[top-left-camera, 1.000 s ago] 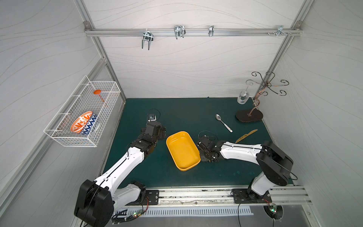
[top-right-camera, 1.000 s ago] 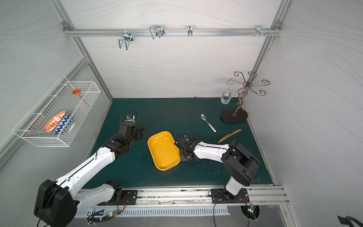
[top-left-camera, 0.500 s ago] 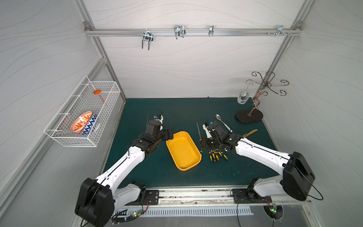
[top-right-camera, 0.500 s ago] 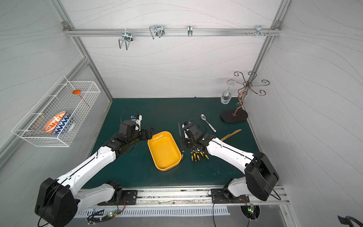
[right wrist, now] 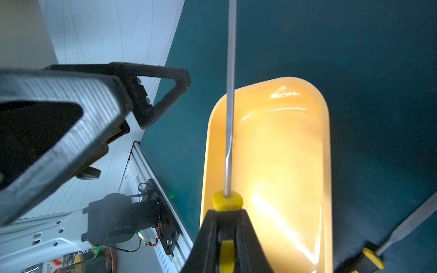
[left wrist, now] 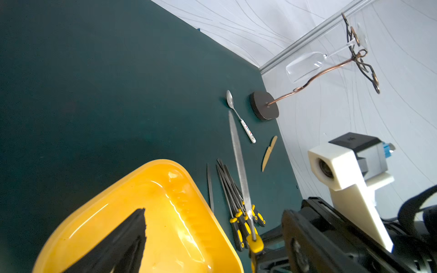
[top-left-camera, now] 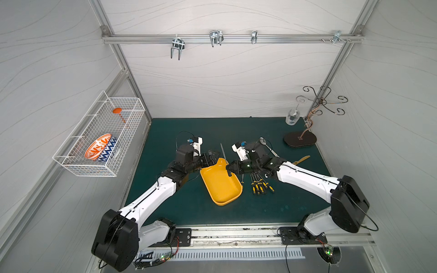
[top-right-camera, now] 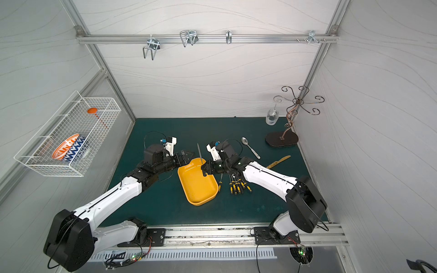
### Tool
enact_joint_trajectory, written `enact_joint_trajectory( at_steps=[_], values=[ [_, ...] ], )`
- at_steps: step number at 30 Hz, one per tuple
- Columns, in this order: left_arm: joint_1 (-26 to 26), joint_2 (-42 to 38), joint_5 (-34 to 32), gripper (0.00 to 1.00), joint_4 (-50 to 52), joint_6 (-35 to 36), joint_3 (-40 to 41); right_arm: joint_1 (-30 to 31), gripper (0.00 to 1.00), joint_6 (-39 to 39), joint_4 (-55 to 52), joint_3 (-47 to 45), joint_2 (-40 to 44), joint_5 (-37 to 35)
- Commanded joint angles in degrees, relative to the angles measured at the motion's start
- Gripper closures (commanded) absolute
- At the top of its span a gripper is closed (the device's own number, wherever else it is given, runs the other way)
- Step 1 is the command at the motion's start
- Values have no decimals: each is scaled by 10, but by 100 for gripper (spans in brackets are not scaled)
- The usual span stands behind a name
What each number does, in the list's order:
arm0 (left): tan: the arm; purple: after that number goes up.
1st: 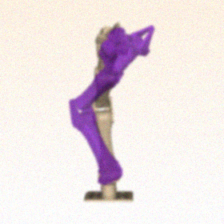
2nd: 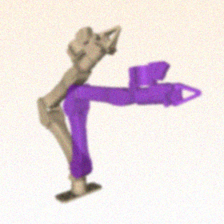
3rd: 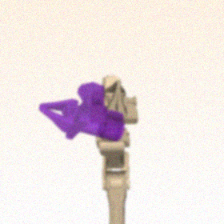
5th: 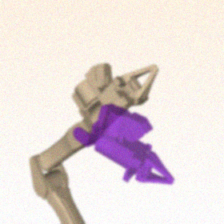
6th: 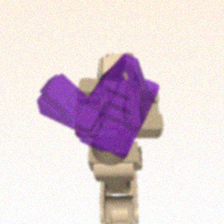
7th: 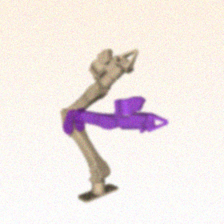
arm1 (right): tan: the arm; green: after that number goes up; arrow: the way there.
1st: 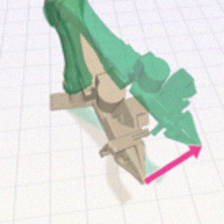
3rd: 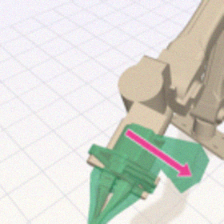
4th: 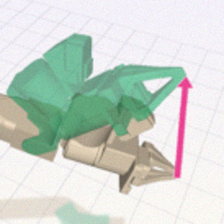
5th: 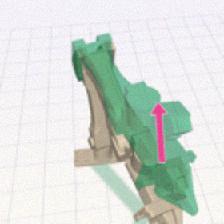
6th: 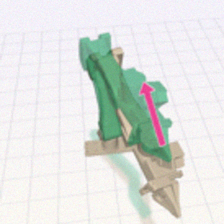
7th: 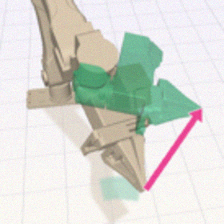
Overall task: Put the file tool into the storage box
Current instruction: Place the file tool in the storage box.
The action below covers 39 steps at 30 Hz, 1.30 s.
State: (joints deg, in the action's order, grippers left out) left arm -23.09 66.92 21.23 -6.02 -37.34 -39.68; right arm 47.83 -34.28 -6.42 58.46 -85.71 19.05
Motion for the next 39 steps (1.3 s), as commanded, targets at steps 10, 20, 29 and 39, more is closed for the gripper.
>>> enact_joint_trajectory(
  at_steps=[10, 20, 29, 39],
  values=[
    [-22, 57, 11, 96, -37, -5, -31, 36, 100, -4, -1, 40, -9, 32],
    [-23, 48, -23, 100, -11, -74, 12, 27, 62, -7, -23, 27, 28, -23],
    [-186, 23, -331, 100, 164, -162, -60, -8, 61, 0, -113, 25, 59, -97],
    [-222, 135, -351, 100, 220, -264, -113, -32, 61, -15, -115, -38, 119, -112]
  ],
)
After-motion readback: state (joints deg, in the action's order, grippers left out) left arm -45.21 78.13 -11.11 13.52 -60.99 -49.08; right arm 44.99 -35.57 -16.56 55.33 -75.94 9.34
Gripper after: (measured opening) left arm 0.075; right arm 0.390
